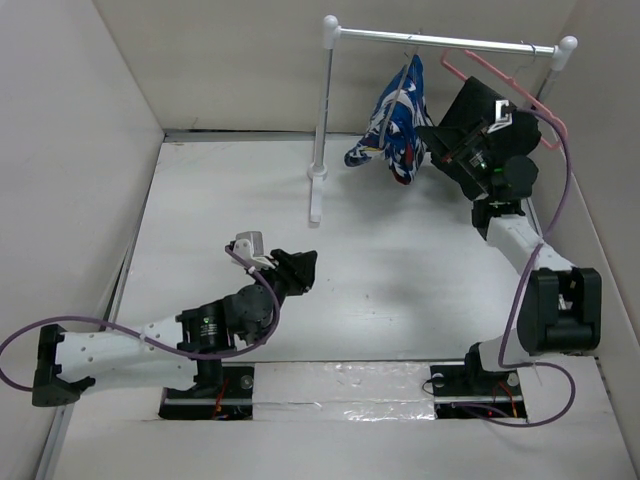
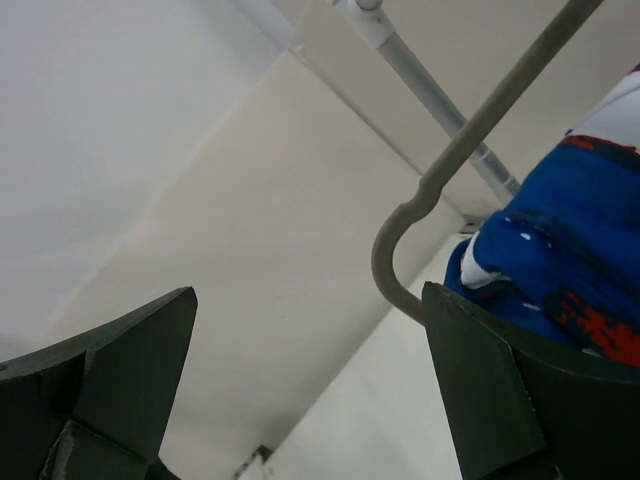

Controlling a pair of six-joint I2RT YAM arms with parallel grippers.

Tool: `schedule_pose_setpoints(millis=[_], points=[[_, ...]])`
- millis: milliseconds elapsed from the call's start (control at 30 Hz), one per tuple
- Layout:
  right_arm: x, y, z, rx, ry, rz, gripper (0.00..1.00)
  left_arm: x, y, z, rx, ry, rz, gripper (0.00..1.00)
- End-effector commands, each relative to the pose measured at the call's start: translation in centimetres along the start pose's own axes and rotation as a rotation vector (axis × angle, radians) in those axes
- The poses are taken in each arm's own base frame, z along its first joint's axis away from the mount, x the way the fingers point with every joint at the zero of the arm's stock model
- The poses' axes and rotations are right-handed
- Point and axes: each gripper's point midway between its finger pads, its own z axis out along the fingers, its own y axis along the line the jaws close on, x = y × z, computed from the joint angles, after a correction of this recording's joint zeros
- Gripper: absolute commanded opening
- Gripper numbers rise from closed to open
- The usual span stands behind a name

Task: Place the trousers on the hanger
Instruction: Reset both arms

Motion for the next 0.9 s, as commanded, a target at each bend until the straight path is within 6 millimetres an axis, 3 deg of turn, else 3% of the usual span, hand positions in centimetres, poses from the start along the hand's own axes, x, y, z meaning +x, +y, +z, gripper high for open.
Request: schedule_pose_setpoints(millis=[0,33,67,100,133,167,200,233,267,300,367,433,500,600,633,700,867], points=[[1.0,0.0,-0.7,0.066,0.023,-0.176,1.00,-1.2,-1.6,-0.1,0.036,-0.009,-0.023,0.36],[1.3,1.8,-0.9,0.041,0.029,-0.251,1.00,-1.2,-1.6,-0.1,0.034,-0.009,-0.024,0.38],[1.6,2.2,-1.4,0.043,0.040,-0.274,1.00,-1.1,-1.7,-0.1,0.035,-0.008,-0.023,0.39],[3.3,1.9,-2.1,0.061,0.076,-0.267,1.00,-1.2,-1.8,-0.1,0.036,-0.009,-0.025,0.40],[3.3,4.1,-2.8,0.033,0.072,-0.356,1.00,-1.3,-2.0,-0.1,0.044,-0.011,-0.030,0.41],[3.8,4.8,-3.3,0.034,0.080,-0.387,1.00,-1.4,-2.1,-0.1,0.048,-0.013,-0.017,0.43],[5.4,4.3,-4.3,0.074,0.128,-0.384,1.00,-1.5,-2.2,-0.1,0.054,-0.014,-0.020,0.44],[5.4,4.5,-5.0,0.089,0.139,-0.470,1.00,-1.5,-2.3,-0.1,0.062,-0.009,-0.016,0.45],[5.2,7.0,-6.0,0.075,0.119,-0.526,1.00,-1.6,-2.3,-0.2,0.067,-0.012,-0.014,0.45],[5.8,6.7,-7.3,0.128,0.150,-0.532,1.00,-1.7,-2.3,-0.3,0.072,-0.013,-0.015,0.45],[5.8,7.7,-9.2,0.161,0.151,-0.647,1.00,-2.0,-1.8,-0.6,0.069,-0.021,-0.018,0.45],[6.2,9.2,-12.3,0.225,0.154,-0.701,1.00,-2.0,-0.7,-0.8,0.049,-0.021,-0.010,0.45],[6.4,8.9,-15.9,0.352,0.147,-0.735,1.00,-2.1,0.6,-1.2,0.029,-0.030,-0.046,0.46],[7.1,6.8,-19.6,0.503,0.141,-0.750,1.00,-1.5,3.1,-1.9,0.000,-0.024,-0.064,0.47],[7.0,7.4,-20.7,0.511,0.110,-0.773,1.00,-1.2,3.5,-2.1,0.002,-0.017,-0.075,0.47],[7.5,5.6,-22.5,0.595,0.123,-0.777,1.00,-0.8,4.5,-2.5,0.009,-0.011,-0.093,0.47],[7.9,5.6,-22.9,0.592,0.092,-0.748,1.00,0.1,6.2,-3.2,-0.006,0.025,-0.111,0.47]])
